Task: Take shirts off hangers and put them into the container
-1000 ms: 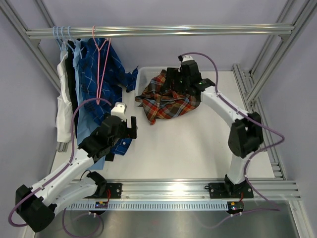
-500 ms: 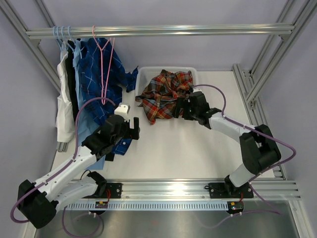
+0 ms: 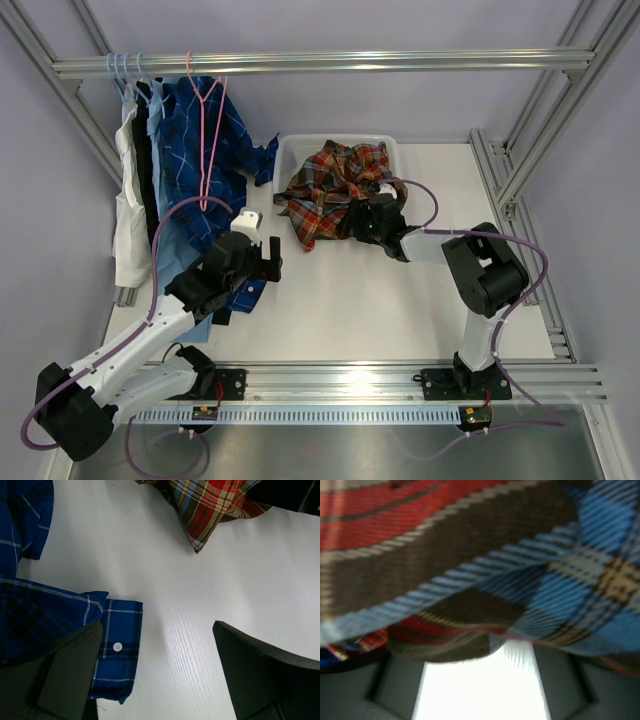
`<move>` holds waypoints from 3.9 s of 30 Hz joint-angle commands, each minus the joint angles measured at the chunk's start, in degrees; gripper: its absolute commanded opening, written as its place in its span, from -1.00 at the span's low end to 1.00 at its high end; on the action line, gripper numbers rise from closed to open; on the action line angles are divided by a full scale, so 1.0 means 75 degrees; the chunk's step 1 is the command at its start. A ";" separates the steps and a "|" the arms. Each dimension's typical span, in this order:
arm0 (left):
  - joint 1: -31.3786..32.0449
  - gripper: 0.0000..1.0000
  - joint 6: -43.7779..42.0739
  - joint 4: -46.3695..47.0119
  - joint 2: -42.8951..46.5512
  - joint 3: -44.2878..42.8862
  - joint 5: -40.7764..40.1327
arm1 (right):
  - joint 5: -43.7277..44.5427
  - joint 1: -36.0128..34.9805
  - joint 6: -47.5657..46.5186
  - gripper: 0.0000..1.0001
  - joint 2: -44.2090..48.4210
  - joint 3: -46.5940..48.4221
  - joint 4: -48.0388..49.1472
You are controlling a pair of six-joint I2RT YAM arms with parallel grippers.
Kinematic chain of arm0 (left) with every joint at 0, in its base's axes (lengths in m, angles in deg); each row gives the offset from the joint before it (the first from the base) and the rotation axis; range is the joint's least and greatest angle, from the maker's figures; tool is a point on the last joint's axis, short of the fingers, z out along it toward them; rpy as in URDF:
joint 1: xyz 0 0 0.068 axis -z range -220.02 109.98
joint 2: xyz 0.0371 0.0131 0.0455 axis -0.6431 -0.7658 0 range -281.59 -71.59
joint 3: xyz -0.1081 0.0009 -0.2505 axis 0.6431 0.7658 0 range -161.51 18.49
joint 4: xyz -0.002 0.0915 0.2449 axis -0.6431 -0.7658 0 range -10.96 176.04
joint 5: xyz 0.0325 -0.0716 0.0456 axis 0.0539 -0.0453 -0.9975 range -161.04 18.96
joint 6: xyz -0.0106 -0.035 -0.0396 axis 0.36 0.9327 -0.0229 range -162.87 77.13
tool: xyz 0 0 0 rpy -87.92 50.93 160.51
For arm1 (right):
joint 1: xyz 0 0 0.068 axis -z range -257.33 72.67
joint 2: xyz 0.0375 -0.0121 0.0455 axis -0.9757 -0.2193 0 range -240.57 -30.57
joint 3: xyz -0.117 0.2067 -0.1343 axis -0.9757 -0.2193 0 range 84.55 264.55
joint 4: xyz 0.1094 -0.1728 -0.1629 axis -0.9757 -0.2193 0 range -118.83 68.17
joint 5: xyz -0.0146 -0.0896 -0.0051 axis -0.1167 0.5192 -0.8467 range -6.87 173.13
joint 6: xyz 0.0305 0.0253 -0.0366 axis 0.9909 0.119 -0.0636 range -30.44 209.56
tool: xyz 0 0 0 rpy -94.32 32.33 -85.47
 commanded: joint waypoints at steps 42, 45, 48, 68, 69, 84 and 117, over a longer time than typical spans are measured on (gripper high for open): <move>-0.0023 0.98 0.0002 0.0072 0.0290 0.0047 -0.0594 | 0.0524 0.0160 -0.0682 -1.00 -0.3652 0.8040 -0.4980; -0.0023 0.98 -0.0009 0.0083 0.0243 0.0036 -0.0594 | 0.0688 0.0160 -0.0224 -1.00 -0.3911 0.8003 -0.5612; -0.0023 0.98 -0.0033 0.0083 0.0173 0.0012 -0.0548 | 0.0747 0.0183 0.0011 -1.00 -0.3947 0.7968 -0.6094; -0.0023 0.98 0.0529 -0.1132 0.0383 -0.1591 0.0552 | -0.0541 0.0183 -0.2203 0.81 0.1253 0.4387 -0.5204; -0.0023 0.98 0.0553 -0.1309 0.0372 -0.1860 0.0658 | -0.0577 0.0172 -0.2308 0.89 0.1883 0.4116 -0.5204; -0.2046 0.94 0.0013 -0.5073 -0.2217 -0.8352 -0.1017 | -0.0800 0.0183 -0.2953 0.99 0.6854 0.0586 -0.5964; -0.3890 0.33 -0.0501 -0.3279 -0.3284 -0.8015 -0.1497 | -0.1339 0.0195 -0.2602 0.99 0.9741 -0.1313 -0.6915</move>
